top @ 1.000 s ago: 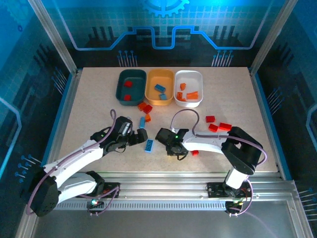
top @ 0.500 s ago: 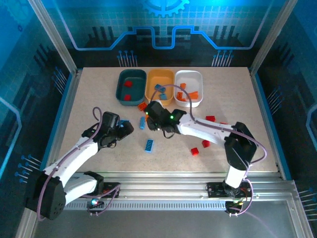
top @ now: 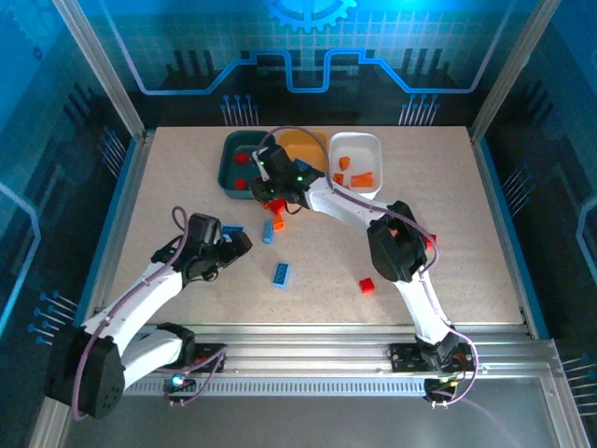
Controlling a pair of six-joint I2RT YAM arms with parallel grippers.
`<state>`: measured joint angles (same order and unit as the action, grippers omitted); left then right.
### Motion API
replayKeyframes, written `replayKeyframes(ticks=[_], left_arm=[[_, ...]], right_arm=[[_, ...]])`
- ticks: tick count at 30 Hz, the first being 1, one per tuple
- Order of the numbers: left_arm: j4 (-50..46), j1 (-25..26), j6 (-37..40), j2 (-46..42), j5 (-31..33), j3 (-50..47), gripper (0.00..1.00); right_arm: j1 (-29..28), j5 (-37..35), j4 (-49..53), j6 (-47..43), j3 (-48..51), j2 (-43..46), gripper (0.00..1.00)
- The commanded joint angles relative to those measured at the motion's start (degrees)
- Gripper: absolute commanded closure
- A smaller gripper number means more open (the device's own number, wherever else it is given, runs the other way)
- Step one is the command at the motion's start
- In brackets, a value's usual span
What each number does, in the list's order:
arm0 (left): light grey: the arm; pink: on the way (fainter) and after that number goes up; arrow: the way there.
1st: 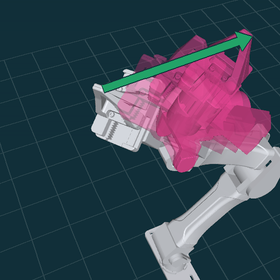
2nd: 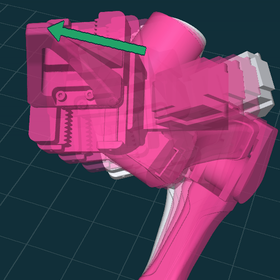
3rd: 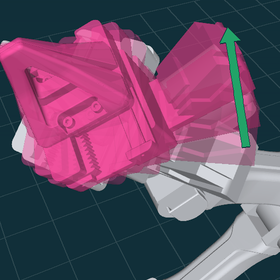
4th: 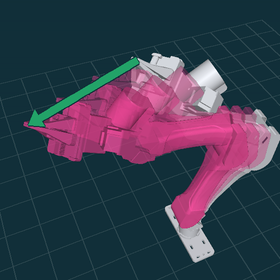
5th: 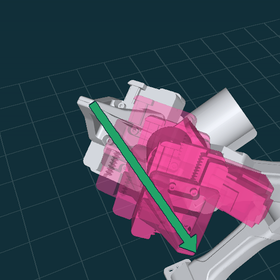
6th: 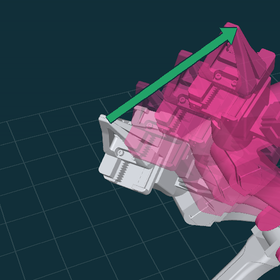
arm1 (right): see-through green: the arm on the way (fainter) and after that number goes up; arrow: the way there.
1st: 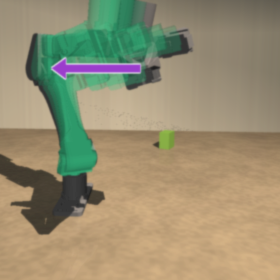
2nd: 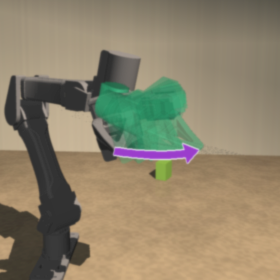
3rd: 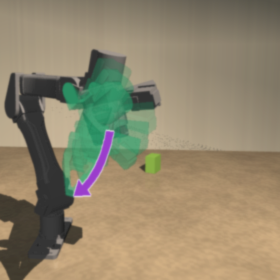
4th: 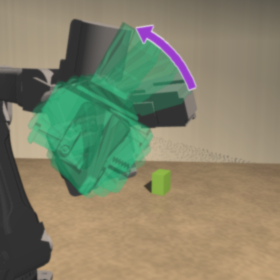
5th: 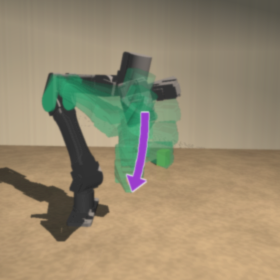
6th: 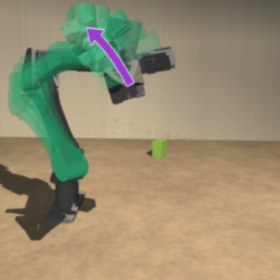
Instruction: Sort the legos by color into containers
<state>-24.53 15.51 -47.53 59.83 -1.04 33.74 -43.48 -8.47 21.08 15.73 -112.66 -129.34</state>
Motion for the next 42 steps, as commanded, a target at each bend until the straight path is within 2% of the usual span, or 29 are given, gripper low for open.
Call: replayKeyframes(ticks=[1, 7, 15, 17, 18, 21, 26, 30, 34, 36, 38, 40, 42], left_arm=[[0.1, -0.6, 1.9, -1.2, -1.8, 0.2, 0.01], [0.9, -0.6, 2.5, -1.0, -3.2, -0.2, 0.01], [2.0, -0.5, 2.7, -1.0, -4.9, -1.5, 0.01], [2.2, -0.6, 2.5, -1.0, -5.3, -1.7, 0.01], [2.4, -0.6, 2.6, -1.0, -5.8, -1.6, 0.01], [2.7, -0.6, 3.0, -1.2, -7.5, -1.2, 0.01], [2.6, -0.6, 3.7, -3.2, -7.8, -0.8, 0.01], [1.8, -0.5, 4.0, -4.5, -7.3, -0.2, 0.01], [-3.3, -0.2, 7.1, -2.5, -1.1, 2.1, 0.01], [-4.6, 0.7, 9.2, -0.2, -1.0, 3.8, 0.05], [-5.4, 5.2, 10.5, 1.9, 1.6, 5.7, 0.07], [-6.7, 12.6, 10.9, 5.6, 6.9, 8.4, 0.07], [-5.9, 17.9, 11.0, 9.4, 8.1, 10.0, 0.06]], right_arm=[[0.9, 1.6, 3.3, -2.7, -6.0, -3.6, 0.64], [2.1, 2.4, 3.6, -2.8, -11.8, -8.3, 0.64], [2.3, 1.0, 11.1, -4.9, -26.5, -17.1, 0.62], [2.4, 0.2, 11.8, -5.3, -28.9, -18.4, 0.39], [2.5, -0.5, 12.0, -5.4, -29.6, -18.7, 0.31], [2.9, -1.2, 10.8, -5.5, -28.8, -17.1, 0.21], [3.0, -1.4, 3.7, -5.9, -20.6, -9.2, 0.18], [3.0, -2.5, 3.5, -5.1, -15.7, -2.3, 0.18], [3.3, -7.0, 5.1, -1.0, -5.5, 7.2, 0.19], [4.0, -7.7, 5.8, 1.8, 1.8, 12.7, 0.20], [5.1, -9.3, 5.3, 4.8, 11.2, 19.0, 0.20], [7.1, -8.4, 3.7, 7.9, 22.3, 26.2, 0.20], [9.0, -6.6, 2.1, 10.3, 32.3, 32.7, 0.20]])
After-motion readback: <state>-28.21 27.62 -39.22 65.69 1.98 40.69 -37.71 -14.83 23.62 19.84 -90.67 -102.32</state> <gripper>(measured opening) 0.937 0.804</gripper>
